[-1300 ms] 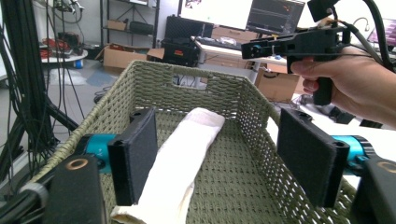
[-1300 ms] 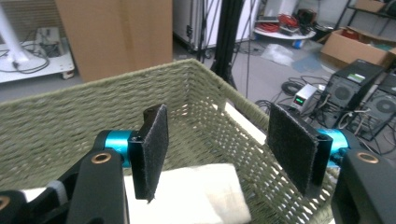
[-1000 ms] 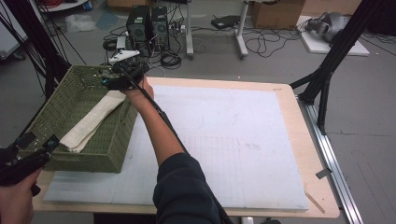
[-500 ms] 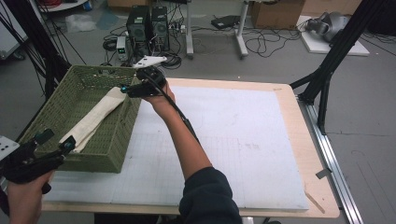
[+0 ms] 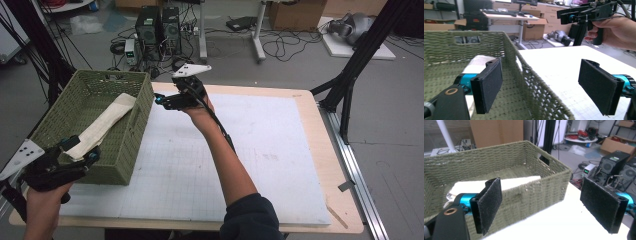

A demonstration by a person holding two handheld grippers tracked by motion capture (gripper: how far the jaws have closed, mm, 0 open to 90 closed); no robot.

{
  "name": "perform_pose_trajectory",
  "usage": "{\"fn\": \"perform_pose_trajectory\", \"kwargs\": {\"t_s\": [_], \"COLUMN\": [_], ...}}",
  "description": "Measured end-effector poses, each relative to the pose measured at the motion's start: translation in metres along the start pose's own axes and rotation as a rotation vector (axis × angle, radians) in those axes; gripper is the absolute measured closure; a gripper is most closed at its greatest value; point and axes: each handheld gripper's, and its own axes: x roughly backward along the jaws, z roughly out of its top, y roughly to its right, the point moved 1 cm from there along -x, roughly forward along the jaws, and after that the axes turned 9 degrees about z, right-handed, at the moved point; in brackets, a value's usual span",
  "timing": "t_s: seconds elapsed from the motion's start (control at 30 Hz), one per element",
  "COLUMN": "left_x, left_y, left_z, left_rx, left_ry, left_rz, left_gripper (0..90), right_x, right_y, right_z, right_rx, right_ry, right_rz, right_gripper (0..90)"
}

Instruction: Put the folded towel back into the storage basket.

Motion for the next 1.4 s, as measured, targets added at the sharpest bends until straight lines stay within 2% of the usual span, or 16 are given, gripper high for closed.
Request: {"fn": "perform_pose_trajectory", "kwargs": {"t_s": [0.3,0.37,0.4,0.43,0.47,0.53,0.63,0.73,0.8,0.87,1.07,1.1,1.17,1.2,1.3,1.4], "left_x": [-0.012,-0.015,-0.017,-0.02,-0.02,-0.023,-0.028,-0.034,-0.038,-0.041,-0.055,-0.058,-0.063,-0.066,-0.073,-0.08], "left_y": [0.013,0.017,0.018,0.022,0.022,0.026,0.032,0.04,0.044,0.049,0.064,0.067,0.072,0.075,0.082,0.09], "left_z": [-0.001,-0.001,-0.001,-0.001,-0.001,-0.002,-0.003,-0.005,-0.005,-0.006,-0.007,-0.008,-0.009,-0.009,-0.009,-0.01], "left_rx": [0.001,-0.011,-0.012,-0.005,-0.005,-0.013,-0.011,-0.021,-0.026,-0.024,-0.044,-0.046,-0.055,-0.057,-0.061,-0.071], "left_ry": [-0.002,-0.013,-0.014,-0.016,-0.016,-0.01,-0.008,-0.029,-0.033,-0.032,-0.051,-0.054,-0.059,-0.058,-0.055,-0.056], "left_rz": [-0.042,-0.054,-0.064,-0.094,-0.094,-0.111,-0.131,-0.156,-0.175,-0.19,-0.235,-0.243,-0.26,-0.271,-0.292,-0.324], "left_gripper": [20.1,21.7,21.7,21.7,21.7,21.2,20.7,20.8,20.8,20.8,20.8,20.8,20.8,20.8,20.8,20.6], "right_x": [0.033,0.047,0.047,0.058,0.058,0.074,0.085,0.108,0.114,0.128,0.153,0.163,0.168,0.178,0.187,0.206], "right_y": [0.0,-0.001,-0.001,-0.002,-0.002,-0.004,-0.006,-0.008,-0.009,-0.01,-0.011,-0.012,-0.013,-0.015,-0.017,-0.021], "right_z": [-0.016,-0.024,-0.024,-0.031,-0.031,-0.038,-0.044,-0.055,-0.059,-0.069,-0.086,-0.093,-0.096,-0.105,-0.112,-0.127], "right_rx": [0.01,0.017,0.017,0.023,0.023,0.028,0.028,0.036,0.025,0.026,0.007,0.018,0.017,0.018,0.023,0.005], "right_ry": [-0.033,-0.04,-0.04,-0.045,-0.045,-0.046,-0.041,-0.014,-0.006,-0.014,-0.018,-0.022,-0.025,-0.024,-0.028,-0.03], "right_rz": [-0.005,-0.011,-0.011,-0.025,-0.025,-0.044,-0.055,-0.095,-0.101,-0.133,-0.163,-0.195,-0.204,-0.219,-0.234,-0.266], "right_gripper": [16.4,16.4,16.4,16.4,16.4,16.4,16.5,16.5,16.5,16.5,16.6,16.6,16.7,16.7,16.8,17.2]}}
